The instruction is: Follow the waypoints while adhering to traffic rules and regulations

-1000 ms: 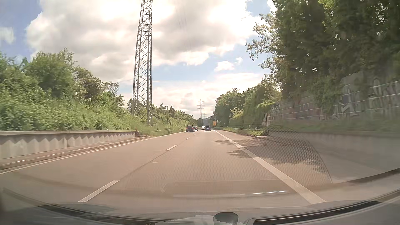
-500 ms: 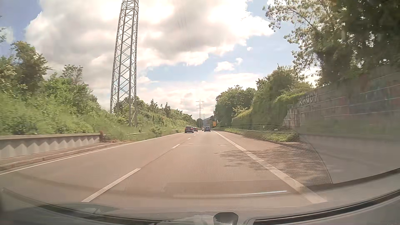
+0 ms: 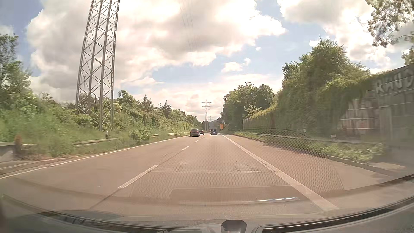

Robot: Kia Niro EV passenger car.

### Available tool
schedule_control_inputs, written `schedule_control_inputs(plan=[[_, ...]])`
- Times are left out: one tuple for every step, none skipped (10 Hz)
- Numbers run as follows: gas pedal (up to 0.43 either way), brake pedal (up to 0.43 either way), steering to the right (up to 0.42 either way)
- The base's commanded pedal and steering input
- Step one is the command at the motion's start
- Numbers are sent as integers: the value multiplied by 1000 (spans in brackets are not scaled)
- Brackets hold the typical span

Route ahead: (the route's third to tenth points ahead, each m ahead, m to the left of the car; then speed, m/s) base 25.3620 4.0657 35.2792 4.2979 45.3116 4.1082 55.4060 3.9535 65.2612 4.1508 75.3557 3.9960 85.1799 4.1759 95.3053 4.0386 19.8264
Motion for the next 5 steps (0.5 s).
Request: schedule_control_inputs(plan=[[0,0,0],[0,0,0],[0,0,0],[0,0,0],[0,0,0]])
